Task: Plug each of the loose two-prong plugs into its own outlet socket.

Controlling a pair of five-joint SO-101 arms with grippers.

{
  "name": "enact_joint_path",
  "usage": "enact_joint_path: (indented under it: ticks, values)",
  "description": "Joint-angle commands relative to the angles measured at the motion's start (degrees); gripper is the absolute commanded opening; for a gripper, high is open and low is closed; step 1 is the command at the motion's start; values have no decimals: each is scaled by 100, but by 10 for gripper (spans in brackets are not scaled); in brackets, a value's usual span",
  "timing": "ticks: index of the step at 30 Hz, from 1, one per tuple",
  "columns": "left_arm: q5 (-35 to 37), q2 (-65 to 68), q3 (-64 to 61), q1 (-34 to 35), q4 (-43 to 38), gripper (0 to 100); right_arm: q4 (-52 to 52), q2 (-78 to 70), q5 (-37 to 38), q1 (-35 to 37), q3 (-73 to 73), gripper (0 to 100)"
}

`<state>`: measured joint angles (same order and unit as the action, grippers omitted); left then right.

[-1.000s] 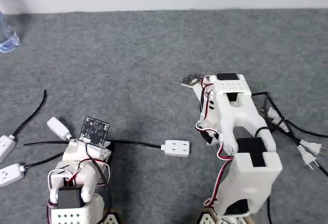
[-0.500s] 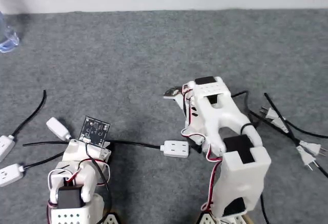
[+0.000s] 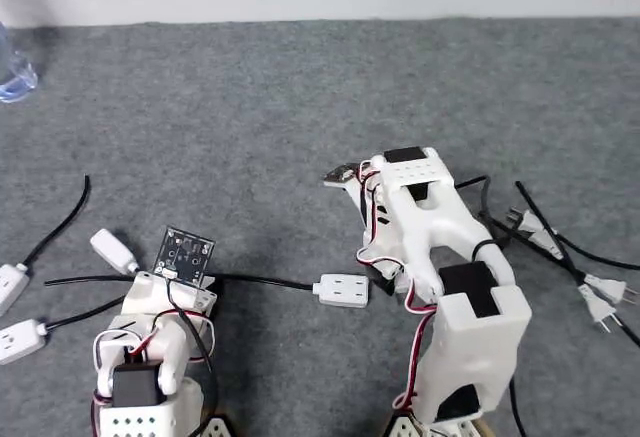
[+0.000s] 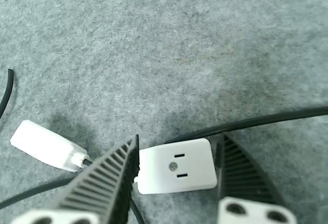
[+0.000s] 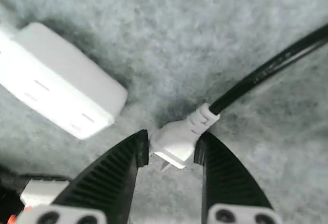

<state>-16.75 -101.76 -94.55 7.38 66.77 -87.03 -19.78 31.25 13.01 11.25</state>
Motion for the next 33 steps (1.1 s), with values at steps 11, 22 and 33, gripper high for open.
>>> enact_joint_path:
  ticks: [11, 22, 33]
  values:
    - [44, -88, 31, -18, 0, 228, -171, 22, -651, -75, -721, 205]
    - [35, -88, 31, -18, 0, 228, 593, -382, -1547, -31, -220, 204]
    - [26, -88, 31, -18, 0, 228, 620, -418, -1618, -57, -325, 10]
